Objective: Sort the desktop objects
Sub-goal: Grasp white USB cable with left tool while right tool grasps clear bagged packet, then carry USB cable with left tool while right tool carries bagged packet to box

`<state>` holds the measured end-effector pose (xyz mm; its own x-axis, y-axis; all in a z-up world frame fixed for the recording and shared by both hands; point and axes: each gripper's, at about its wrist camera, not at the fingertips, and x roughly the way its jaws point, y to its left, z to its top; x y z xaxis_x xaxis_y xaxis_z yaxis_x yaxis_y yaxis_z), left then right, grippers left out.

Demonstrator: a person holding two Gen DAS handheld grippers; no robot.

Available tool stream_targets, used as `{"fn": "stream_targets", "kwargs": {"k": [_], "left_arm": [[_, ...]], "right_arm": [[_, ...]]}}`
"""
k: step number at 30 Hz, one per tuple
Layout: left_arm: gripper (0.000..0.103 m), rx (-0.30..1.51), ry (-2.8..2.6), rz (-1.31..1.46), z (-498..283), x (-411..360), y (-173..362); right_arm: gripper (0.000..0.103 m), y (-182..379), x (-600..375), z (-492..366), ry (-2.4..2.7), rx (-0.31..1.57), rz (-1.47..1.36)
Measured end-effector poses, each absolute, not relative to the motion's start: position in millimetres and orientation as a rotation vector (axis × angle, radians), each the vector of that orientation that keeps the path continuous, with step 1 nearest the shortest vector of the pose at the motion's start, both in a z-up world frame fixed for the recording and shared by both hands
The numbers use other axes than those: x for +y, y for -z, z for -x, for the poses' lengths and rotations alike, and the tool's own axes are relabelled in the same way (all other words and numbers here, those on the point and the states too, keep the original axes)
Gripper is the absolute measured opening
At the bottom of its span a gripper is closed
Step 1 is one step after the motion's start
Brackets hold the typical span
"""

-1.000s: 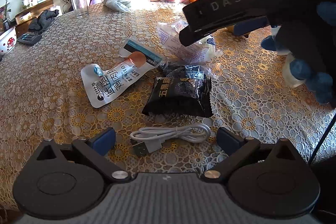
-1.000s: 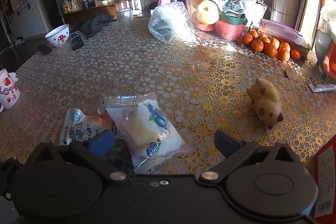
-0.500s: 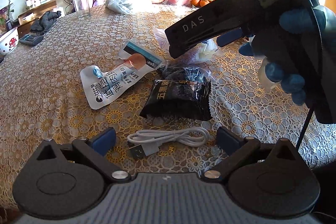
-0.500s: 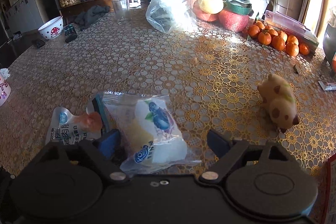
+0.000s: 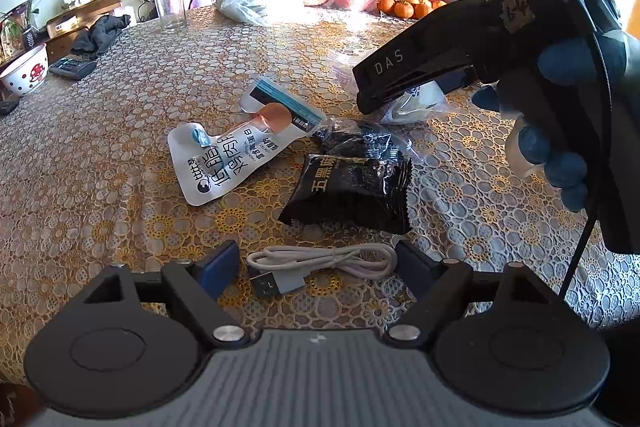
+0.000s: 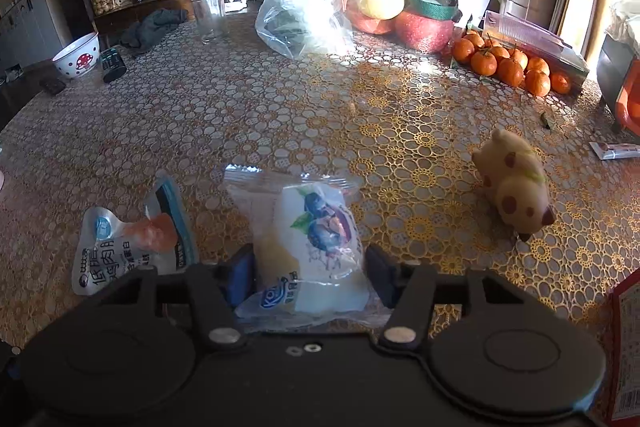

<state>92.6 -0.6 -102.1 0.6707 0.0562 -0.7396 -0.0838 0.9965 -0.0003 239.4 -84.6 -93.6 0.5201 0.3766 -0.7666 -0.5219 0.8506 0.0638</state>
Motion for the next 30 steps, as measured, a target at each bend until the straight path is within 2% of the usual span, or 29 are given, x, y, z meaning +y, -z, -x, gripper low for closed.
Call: {"fn": "stream_targets", "kwargs": {"k": [17,21,30], "left_arm": [[0.085,0.853,-0.115,0.057,-96,-2,102],[0.079,0.846,-0.107,0.038,-96,-3,101],[0.077,0.840,-0.101,0.020,-93,-4,95]], "right_arm": [[0.057,90,-96,-232,-0.520,0.876,0.181],[0.057,86,-100,-228,-0.519,0.865,0.185],[0.057,69,-116,-213,-0.506,0.841,0.177]]}}
